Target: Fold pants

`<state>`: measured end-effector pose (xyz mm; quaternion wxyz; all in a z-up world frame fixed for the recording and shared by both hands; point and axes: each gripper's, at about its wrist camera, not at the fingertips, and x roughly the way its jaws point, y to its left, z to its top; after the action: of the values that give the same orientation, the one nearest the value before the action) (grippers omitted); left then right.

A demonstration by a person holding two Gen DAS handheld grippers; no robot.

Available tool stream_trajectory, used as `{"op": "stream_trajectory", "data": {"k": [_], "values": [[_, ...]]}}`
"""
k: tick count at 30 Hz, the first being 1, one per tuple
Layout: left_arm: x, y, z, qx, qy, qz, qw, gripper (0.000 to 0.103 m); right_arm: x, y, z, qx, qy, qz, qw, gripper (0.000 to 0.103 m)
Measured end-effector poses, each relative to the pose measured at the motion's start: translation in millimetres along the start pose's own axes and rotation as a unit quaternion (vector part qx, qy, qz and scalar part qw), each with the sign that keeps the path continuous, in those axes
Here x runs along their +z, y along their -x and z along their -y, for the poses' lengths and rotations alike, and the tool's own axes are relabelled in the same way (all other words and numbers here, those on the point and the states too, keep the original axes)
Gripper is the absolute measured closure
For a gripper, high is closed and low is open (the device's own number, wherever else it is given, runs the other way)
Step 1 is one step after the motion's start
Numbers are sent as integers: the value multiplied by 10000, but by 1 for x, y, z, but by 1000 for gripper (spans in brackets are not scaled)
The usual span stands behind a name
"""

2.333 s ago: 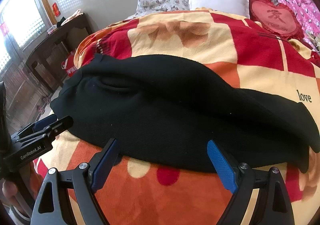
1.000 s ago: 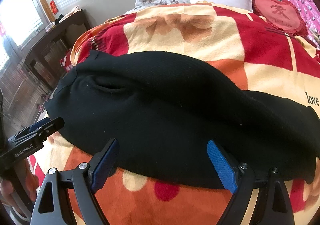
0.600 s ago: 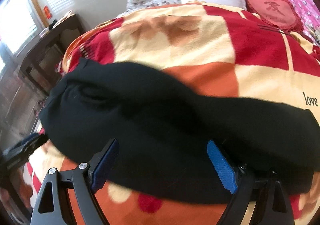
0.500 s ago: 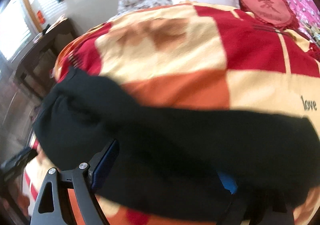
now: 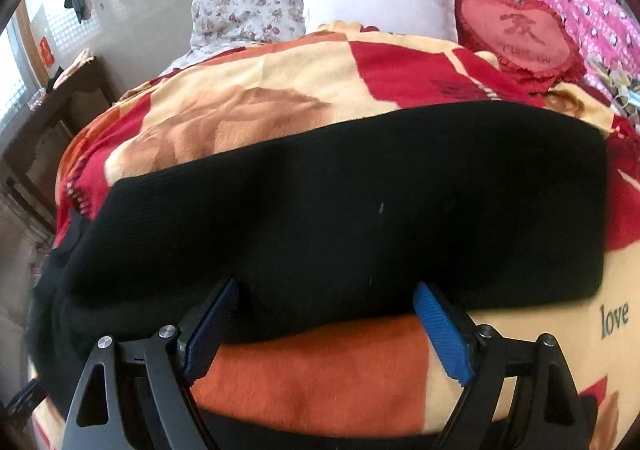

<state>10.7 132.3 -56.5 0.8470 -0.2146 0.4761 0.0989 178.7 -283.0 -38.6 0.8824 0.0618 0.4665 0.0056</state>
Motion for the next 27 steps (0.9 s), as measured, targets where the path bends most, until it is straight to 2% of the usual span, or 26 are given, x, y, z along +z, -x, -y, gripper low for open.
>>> {"op": "stream_trajectory", "data": {"k": [4, 8, 13, 15, 17, 18, 20, 21, 22, 23, 24, 25, 26, 27], "values": [[9, -6, 1, -21, 98, 77, 9999, 30, -29, 35, 10, 158, 0, 56, 9999, 16], [17, -11, 2, -116, 195, 106, 9997, 30, -79, 79, 33, 318, -214, 104, 9992, 16], [19, -13, 6, -211, 259, 195, 9993, 30, -139, 116, 66, 719, -769, -154, 9943, 16], [19, -12, 7, -253, 277, 248, 9990, 33, -156, 120, 79, 700, -937, -243, 9928, 16], [18, -12, 7, -301, 291, 270, 9988, 42, -164, 116, 90, 663, -1091, -257, 9915, 16], [18, -12, 7, -326, 297, 247, 9987, 46, -163, 120, 94, 709, -1144, -83, 9909, 16], [18, -13, 9, -355, 283, 219, 9987, 61, -156, 116, 103, 749, -1387, 52, 9875, 16], [18, -13, 10, -380, 285, 217, 9986, 63, -154, 115, 106, 817, -1448, 145, 9860, 16], [19, -13, 11, -401, 289, 222, 9985, 71, -150, 111, 110, 866, -1550, 316, 9836, 17], [19, -14, 12, -410, 291, 205, 9985, 81, -146, 107, 113, 850, -1609, 399, 9825, 23], [19, -14, 13, -420, 295, 184, 9985, 82, -143, 105, 112, 829, -1608, 460, 9824, 32], [20, -13, 14, -421, 316, 193, 9984, 85, -140, 99, 112, 909, -1607, 449, 9818, 61], [20, -12, 14, -434, 313, 200, 9984, 87, -138, 93, 113, 1118, -1728, 451, 9776, 83], [20, -9, 15, -444, 305, 212, 9983, 88, -139, 90, 114, 1273, -1844, 512, 9732, 88]]}}
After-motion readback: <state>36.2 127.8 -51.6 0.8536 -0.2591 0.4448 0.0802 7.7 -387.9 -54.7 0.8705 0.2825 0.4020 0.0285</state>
